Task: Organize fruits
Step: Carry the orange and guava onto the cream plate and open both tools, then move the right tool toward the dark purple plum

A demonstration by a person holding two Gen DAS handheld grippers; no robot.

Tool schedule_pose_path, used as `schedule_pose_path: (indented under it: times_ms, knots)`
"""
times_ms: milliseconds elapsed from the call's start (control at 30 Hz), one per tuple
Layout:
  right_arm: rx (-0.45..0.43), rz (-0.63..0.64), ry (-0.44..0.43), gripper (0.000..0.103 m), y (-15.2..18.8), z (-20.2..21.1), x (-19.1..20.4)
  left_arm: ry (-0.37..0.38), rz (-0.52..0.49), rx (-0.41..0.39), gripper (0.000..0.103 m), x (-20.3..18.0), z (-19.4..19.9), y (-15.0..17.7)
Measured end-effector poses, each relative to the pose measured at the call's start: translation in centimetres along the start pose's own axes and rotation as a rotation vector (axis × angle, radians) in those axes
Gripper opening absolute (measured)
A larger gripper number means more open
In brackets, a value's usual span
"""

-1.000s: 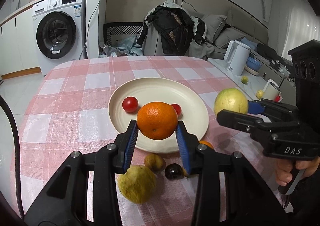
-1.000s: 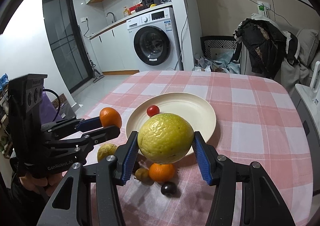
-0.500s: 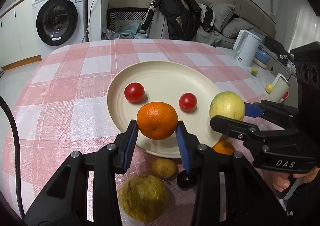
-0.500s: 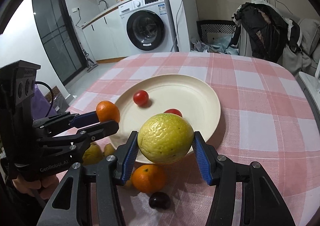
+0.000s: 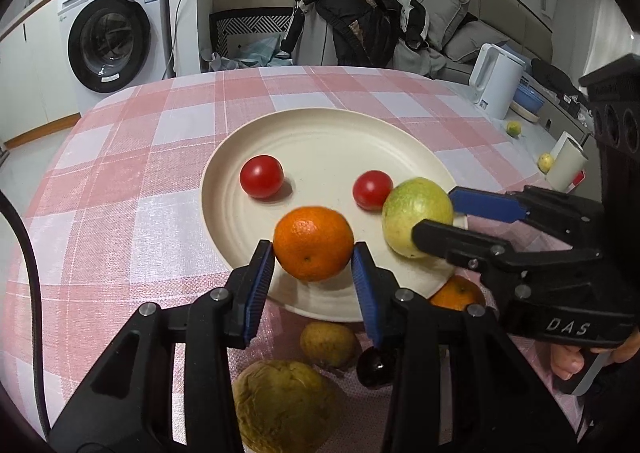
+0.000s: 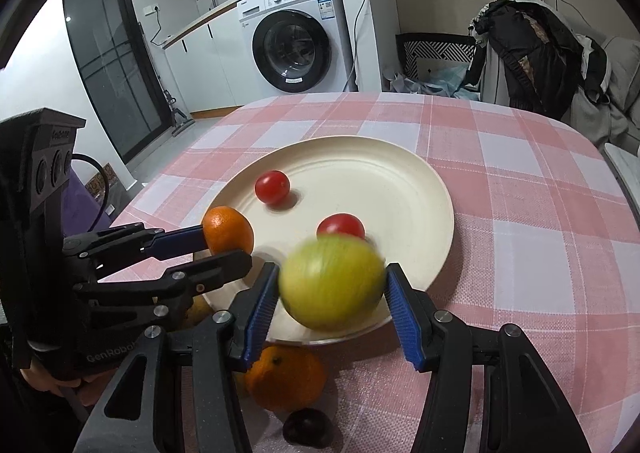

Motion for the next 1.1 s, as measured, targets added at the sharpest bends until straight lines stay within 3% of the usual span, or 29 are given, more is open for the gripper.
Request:
schedule_pose_path:
  times_ms: [167,233,333,467,533,767,1100]
  knots:
    - [-0.01,-0.004,0.024,0.056,0.0,0.8,-0.2,-0.004,-0.006,-0.025,0.041,0.3,1.8,0.3]
    - [-0.021,-0.003,0.04,0.056,0.1,1.6,-0.2,-0.013,-0.009,-0.043,0.057,0.5,3.0,0.6]
    - [-0.041,-0.017,0.049,0.069,0.4,3.1,-0.2,-0.023,0.0,-0.085,0.08,0.9,5.1,1.3]
    - [-0.077,-0.021,0.06,0.096,1.1,5.3,0.1,-0.021,0.023,-0.114,0.09,1.6,7.7,2.4]
    - [-0.099,-0.014,0.06,0.1,1.5,6.3,0.4,-0.023,0.027,-0.124,0.101,1.8,8.8,3.0]
    - [-0.098,0.038,0.06,0.103,3.1,7.4,1.8,-0.046,0.025,-0.136,0.102,2.5,10.8,4.7]
    - [-0.016,0.072,0.089,0.103,5.0,6.8,2.0,-0.037,0.04,-0.089,0.102,3.3,9.8,5.6]
Point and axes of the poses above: each gripper's, at about its wrist camera, not at the fingertips, and z roughly against the way its jaws point, x to its left, y to its underside, the point moved 6 cm from there along -z, roughly the way its jaws point, and after that the axes turned 10 degrees about -y, right-handed, at the moved point
